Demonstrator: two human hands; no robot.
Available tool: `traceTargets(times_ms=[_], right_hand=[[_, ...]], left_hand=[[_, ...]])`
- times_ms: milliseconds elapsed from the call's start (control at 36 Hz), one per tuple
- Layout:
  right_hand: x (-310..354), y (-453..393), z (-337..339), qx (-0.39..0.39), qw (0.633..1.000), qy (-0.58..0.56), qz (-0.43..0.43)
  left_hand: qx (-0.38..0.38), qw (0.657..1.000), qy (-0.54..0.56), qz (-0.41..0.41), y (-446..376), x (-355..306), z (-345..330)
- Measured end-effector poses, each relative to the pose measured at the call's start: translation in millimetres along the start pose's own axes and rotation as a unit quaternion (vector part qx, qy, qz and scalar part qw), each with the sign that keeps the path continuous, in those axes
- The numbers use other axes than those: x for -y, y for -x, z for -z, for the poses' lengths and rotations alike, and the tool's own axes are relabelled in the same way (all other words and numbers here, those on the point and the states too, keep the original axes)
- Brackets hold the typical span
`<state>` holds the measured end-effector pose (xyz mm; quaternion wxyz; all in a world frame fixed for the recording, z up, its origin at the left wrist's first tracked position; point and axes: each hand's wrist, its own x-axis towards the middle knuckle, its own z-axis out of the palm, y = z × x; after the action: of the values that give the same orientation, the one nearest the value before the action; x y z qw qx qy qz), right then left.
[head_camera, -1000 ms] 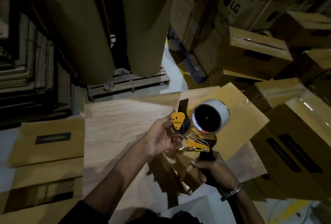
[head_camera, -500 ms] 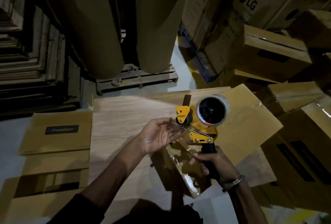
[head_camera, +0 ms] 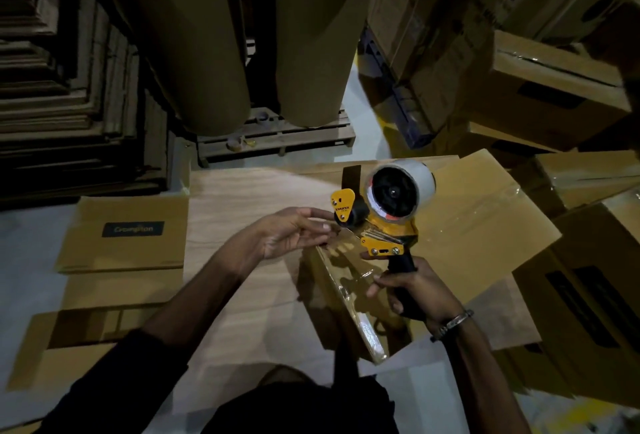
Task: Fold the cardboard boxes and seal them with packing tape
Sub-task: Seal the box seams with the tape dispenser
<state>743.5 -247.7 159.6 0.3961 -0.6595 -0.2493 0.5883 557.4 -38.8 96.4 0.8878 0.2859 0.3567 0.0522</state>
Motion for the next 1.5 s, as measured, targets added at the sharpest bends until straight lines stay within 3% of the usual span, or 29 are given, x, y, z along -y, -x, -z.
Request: traceTargets(times_ms=[167, 361, 500, 611, 722, 778, 861, 1000, 1111, 1222, 1361, 1500], right_hand=[[1.4, -14.5, -15.1, -0.025, 0.997, 0.064, -0.039], [1.8, -24.6, -45.2, -0.063, 0.99, 0.115, -0.058], [-12.1, -33.2, -53.4, -0.085, 0.987, 0.114, -0.068], [-14.4, -34.1, -55.2, -0.084, 0.988, 0.111, -0.069], [-9.4, -32.7, -57.6, -0.09, 0.988, 0.115, -0.056], [-4.4, -32.0, -58.4, -0.088, 0.989, 0.11, -0.052], [2.7, -31.1, -59.7, -0.084, 0.99, 0.108, -0.043], [6.5, -30.9, -61.2, -0.079, 0.991, 0.099, -0.036], [3.9, -32.8, -61.3, -0.1, 0.989, 0.102, -0.042], [0.0, -33.3, -62.3, -0.11, 0.987, 0.108, -0.044], [-10.7, -38.2, -65.4, -0.118, 0.981, 0.144, -0.053], [-26.0, -43.8, -70.9, -0.134, 0.975, 0.17, -0.059]], left_hand=[[-0.103, 0.975, -0.183, -0.074, -3.5, -26.0, 14.1], [-0.199, 0.922, -0.31, -0.122, -16.4, -22.9, 37.7], [-0.2, 0.933, -0.285, -0.088, -21.0, -9.7, 51.1], [-0.235, 0.943, -0.236, -0.001, -18.8, 3.7, 49.0], [-0.164, 0.956, -0.209, 0.121, -6.0, 10.4, 43.6], [-0.122, 0.967, -0.171, 0.142, -0.4, 10.5, 40.5], [-0.071, 0.986, -0.083, 0.122, 3.4, 6.2, 39.0], [-0.077, 0.994, 0.056, 0.051, 0.3, -4.5, 44.0], [-0.116, 0.991, -0.057, 0.038, -0.1, -10.2, 35.7], [-0.16, 0.963, -0.217, 0.005, -2.0, -10.3, 34.3], [-0.206, 0.947, -0.241, -0.05, -14.7, 0.5, 39.2], [-0.234, 0.954, -0.178, -0.067, -29.0, 19.1, 49.7]])
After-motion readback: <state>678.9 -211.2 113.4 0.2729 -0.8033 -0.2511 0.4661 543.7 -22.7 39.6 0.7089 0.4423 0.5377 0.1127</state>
